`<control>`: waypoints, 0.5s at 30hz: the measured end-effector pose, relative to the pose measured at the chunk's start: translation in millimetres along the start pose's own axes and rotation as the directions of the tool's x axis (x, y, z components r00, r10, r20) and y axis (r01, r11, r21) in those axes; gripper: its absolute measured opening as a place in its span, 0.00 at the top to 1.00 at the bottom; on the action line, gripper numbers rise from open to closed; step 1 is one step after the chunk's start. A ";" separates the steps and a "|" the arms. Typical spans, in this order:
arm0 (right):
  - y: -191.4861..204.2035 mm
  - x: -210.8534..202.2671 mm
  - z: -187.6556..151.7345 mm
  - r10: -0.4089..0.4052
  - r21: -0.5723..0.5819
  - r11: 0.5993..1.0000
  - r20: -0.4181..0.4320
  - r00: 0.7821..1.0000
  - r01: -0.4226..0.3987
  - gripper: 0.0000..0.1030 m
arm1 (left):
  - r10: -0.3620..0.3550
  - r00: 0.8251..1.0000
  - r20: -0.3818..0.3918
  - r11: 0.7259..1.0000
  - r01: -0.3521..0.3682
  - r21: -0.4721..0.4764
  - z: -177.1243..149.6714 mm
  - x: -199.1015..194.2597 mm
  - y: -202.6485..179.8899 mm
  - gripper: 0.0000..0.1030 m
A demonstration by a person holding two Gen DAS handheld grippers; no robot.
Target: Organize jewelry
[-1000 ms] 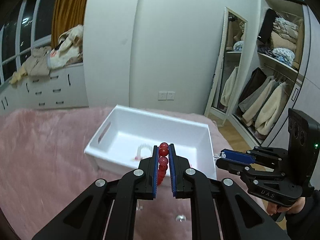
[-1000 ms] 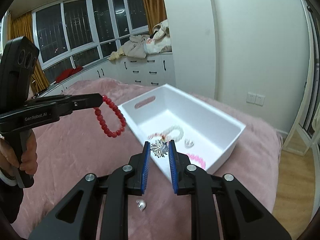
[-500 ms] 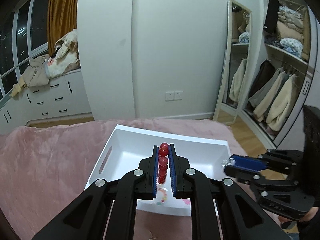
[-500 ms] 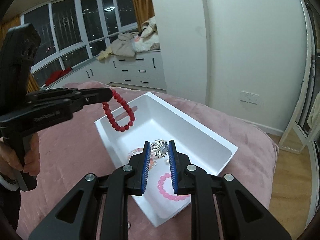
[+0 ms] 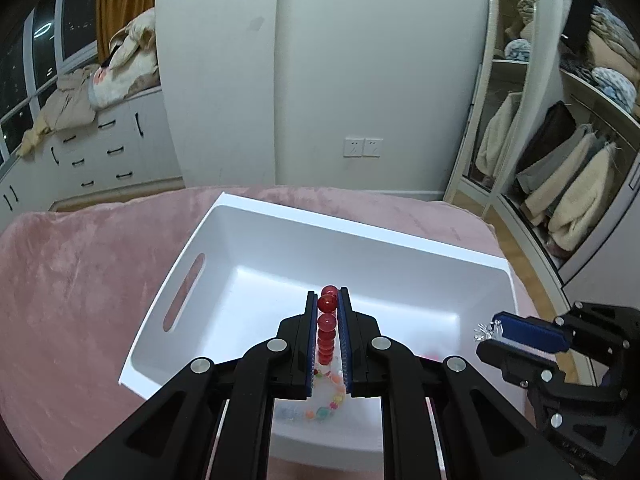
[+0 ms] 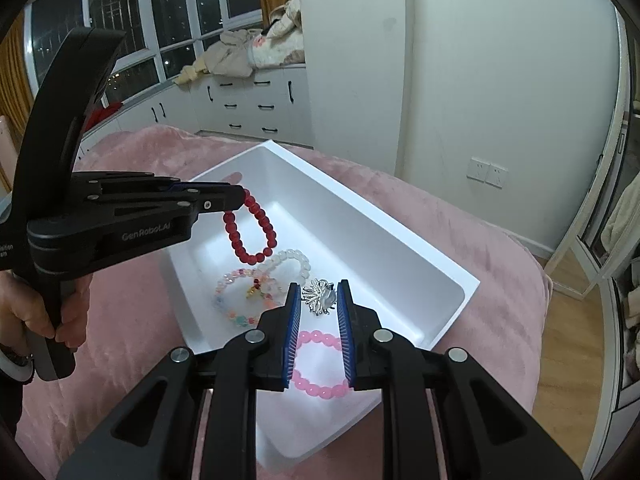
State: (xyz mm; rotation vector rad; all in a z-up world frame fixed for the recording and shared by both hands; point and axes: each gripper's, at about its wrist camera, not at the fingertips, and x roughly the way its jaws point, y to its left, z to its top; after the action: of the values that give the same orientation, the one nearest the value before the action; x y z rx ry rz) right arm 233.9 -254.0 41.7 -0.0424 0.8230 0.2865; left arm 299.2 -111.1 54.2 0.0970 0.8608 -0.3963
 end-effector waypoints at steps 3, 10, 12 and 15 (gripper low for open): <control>2.0 9.1 3.7 -0.011 -0.001 1.000 -0.020 1.000 0.011 0.82 | 0.010 1.000 -0.016 1.000 -0.010 -0.006 4.8 10.1 1.9 0.86; 4.7 37.4 5.0 -0.091 -0.046 0.995 -0.120 0.989 0.086 0.82 | 0.085 0.993 -0.079 0.996 -0.086 -0.009 10.3 38.5 10.6 0.86; 6.3 45.0 3.5 -0.108 -0.063 0.993 -0.142 0.984 0.099 0.82 | 0.105 0.990 -0.092 0.994 -0.107 -0.017 9.7 43.7 14.4 0.86; 9.2 53.9 1.9 -0.128 -0.079 0.990 -0.166 0.978 0.116 0.82 | 0.116 0.986 -0.122 0.990 -0.125 -0.064 9.0 51.7 23.2 0.86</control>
State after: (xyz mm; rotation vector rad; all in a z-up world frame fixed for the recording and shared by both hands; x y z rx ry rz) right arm 267.5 -232.2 4.3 -0.1839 0.9764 0.1973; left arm 344.6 -107.3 19.4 0.1069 0.9801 -0.2479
